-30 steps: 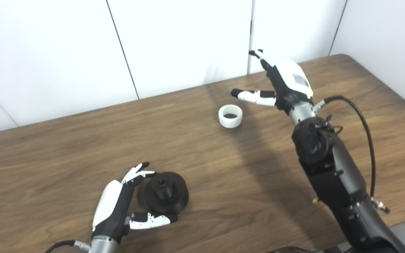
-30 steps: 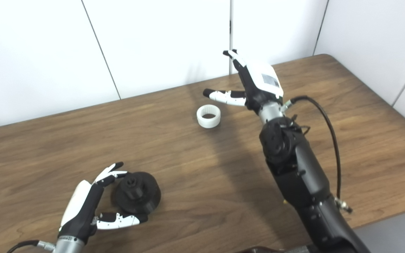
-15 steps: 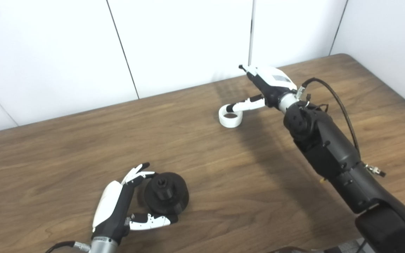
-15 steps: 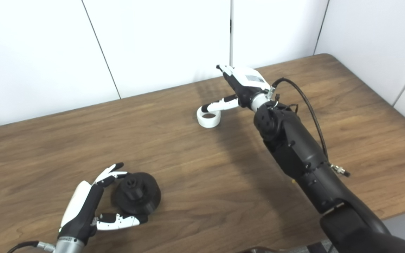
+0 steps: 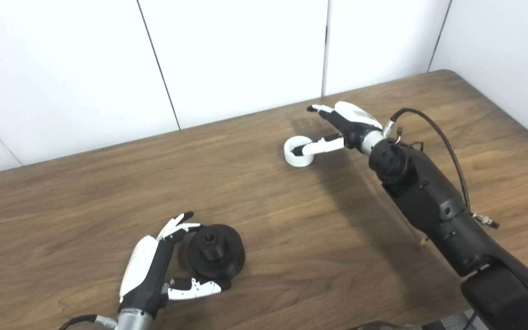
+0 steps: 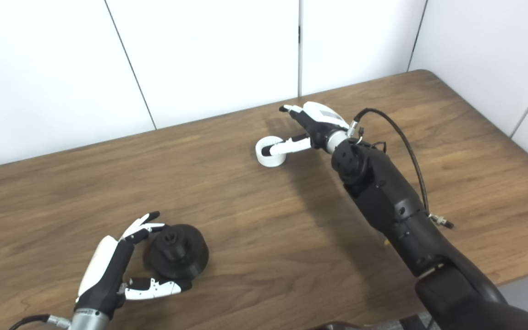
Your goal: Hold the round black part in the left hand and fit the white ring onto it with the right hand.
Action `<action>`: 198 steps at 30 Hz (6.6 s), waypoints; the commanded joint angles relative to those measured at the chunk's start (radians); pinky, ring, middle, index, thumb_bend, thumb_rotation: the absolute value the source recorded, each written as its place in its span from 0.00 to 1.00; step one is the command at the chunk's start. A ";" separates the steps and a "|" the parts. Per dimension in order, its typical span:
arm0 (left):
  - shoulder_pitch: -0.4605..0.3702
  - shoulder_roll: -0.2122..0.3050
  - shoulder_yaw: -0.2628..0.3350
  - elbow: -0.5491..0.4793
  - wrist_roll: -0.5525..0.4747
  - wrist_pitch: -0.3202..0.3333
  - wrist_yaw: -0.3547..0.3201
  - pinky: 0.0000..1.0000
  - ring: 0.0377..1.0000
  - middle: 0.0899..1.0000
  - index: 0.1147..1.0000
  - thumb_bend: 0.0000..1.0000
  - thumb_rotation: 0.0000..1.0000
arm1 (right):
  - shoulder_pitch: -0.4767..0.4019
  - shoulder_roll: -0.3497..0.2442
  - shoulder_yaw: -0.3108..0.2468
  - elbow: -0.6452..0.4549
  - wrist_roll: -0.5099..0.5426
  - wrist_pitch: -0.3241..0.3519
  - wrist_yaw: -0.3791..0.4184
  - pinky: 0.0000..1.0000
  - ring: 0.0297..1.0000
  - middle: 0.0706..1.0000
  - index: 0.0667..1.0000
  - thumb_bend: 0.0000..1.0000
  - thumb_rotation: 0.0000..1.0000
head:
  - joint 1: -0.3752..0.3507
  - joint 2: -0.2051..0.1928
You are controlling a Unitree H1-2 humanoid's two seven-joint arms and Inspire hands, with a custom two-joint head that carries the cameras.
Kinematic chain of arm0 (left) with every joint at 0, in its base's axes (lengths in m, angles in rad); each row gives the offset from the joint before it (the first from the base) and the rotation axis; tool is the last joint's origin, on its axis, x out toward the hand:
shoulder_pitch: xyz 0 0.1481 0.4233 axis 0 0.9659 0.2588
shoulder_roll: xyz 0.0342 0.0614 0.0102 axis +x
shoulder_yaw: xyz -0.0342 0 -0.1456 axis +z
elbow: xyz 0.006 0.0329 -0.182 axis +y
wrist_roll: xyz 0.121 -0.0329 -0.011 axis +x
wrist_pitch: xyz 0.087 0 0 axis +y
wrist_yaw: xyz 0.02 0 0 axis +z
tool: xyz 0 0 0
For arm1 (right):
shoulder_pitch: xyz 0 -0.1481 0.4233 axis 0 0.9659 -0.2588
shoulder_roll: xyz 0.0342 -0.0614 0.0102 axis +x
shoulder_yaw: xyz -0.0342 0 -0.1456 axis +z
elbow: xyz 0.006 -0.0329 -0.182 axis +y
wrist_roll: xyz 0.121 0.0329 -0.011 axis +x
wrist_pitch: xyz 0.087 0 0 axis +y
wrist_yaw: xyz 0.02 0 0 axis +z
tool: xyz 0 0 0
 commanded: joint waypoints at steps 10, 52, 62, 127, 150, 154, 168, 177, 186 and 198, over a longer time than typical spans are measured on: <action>-0.010 0.009 -0.003 -0.014 0.012 0.006 -0.013 0.83 0.96 0.92 0.61 0.86 0.27 | -0.005 0.004 0.010 -0.025 0.034 -0.022 -0.022 0.94 1.00 0.99 0.87 1.00 0.68 | 0.012 0.008; -0.042 0.022 -0.037 0.042 0.129 0.057 -0.050 0.92 0.99 0.94 0.62 0.89 0.24 | 0.004 0.044 0.027 0.019 0.065 -0.069 -0.108 0.91 0.96 0.97 0.85 0.91 0.52 | 0.053 0.029; -0.065 0.044 -0.070 0.050 0.191 0.099 -0.107 0.95 1.00 0.97 0.65 0.93 0.25 | 0.003 0.038 0.027 0.013 0.068 -0.069 -0.108 0.90 0.96 0.97 0.85 0.90 0.51 | 0.057 0.025; -0.072 0.070 -0.125 0.007 0.252 0.185 -0.178 0.99 1.00 0.99 0.66 0.93 0.29 | 0.023 0.101 0.038 0.196 -0.004 -0.197 -0.422 0.89 0.86 0.81 0.45 0.52 0.14 | 0.095 0.046; -0.085 0.045 -0.152 0.012 0.284 0.206 -0.184 0.97 1.00 1.00 0.67 0.93 0.33 | 0.108 0.073 -0.024 -0.109 0.029 -0.192 -0.326 0.82 0.88 0.82 0.45 0.52 0.14 | 0.229 0.063; -0.089 0.028 -0.163 0.019 0.305 0.221 -0.187 0.98 1.00 1.00 0.67 0.93 0.33 | 0.128 0.064 -0.041 -0.169 0.039 -0.196 -0.297 0.79 0.87 0.82 0.45 0.52 0.14 | 0.283 0.071; -0.100 -0.020 -0.176 0.048 0.327 0.240 -0.169 1.00 1.00 1.00 0.66 0.94 0.31 | 0.187 0.063 -0.058 -0.374 0.095 -0.220 -0.196 0.74 0.85 0.81 0.44 0.52 0.14 | 0.341 0.079; -0.098 -0.020 -0.174 0.051 0.320 0.236 -0.163 1.00 1.00 1.00 0.66 0.94 0.33 | 0.226 0.077 -0.046 -0.501 0.119 -0.187 -0.114 0.74 0.86 0.81 0.44 0.52 0.14 | 0.346 0.081; -0.100 -0.020 -0.174 0.049 0.319 0.239 -0.166 1.00 1.00 1.00 0.66 0.94 0.32 | 0.272 0.114 -0.022 -0.601 0.116 -0.157 -0.051 0.73 0.87 0.81 0.44 0.52 0.14 | 0.345 0.084; -0.100 -0.019 -0.176 0.047 0.321 0.238 -0.168 1.00 1.00 1.00 0.66 0.94 0.31 | 0.312 0.182 0.030 -0.631 0.094 -0.162 -0.022 0.74 0.86 0.80 0.44 0.52 0.14 | 0.348 0.086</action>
